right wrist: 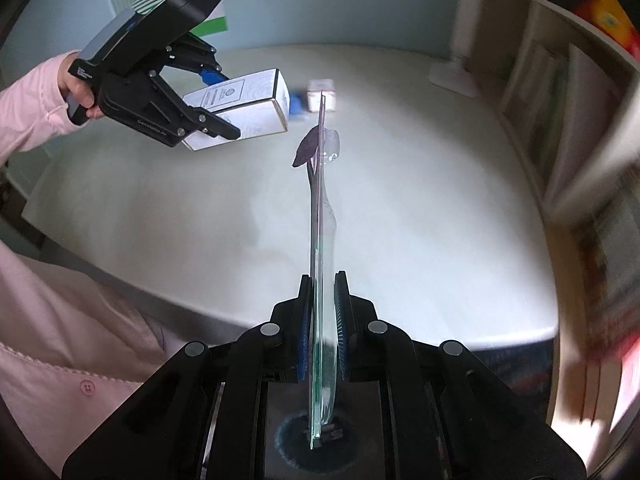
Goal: Collect trash
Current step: 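Carry the perfume box and toothbrush package with both tools over the trash bin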
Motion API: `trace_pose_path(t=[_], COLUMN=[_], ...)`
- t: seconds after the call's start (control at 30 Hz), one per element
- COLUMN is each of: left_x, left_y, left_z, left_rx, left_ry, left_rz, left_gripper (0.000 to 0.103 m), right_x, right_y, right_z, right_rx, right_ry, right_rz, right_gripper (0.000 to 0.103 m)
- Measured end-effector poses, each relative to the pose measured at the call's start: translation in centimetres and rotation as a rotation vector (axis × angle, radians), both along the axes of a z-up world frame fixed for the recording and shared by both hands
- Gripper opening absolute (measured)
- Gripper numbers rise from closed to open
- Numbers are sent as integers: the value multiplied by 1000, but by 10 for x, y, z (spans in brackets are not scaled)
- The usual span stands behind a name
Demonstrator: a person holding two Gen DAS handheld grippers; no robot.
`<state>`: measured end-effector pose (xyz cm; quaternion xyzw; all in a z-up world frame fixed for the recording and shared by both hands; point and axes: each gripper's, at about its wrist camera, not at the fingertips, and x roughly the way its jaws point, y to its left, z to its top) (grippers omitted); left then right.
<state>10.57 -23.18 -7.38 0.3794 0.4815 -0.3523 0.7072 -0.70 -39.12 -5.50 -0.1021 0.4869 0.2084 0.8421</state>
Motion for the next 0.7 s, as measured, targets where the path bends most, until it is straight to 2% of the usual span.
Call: trace_pose_path(t=[0.27, 0.53, 0.7], left_x=[-53, -119, -164], left_y=[-58, -117, -148], left_z=[2, 0, -14], left_rx=[-8, -3, 22], left_ry=[3, 31, 59], left_rz=[-147, -308, -429], left_gripper=[46, 46, 46], right_x=[-79, -151, -205], right_y=[-50, -86, -105], right_z=[10, -5, -18], right_rx=[-7, 15, 37], right_ry=[-16, -1, 24], right_rz=[-160, -328, -457], right_gripper=[12, 12, 12])
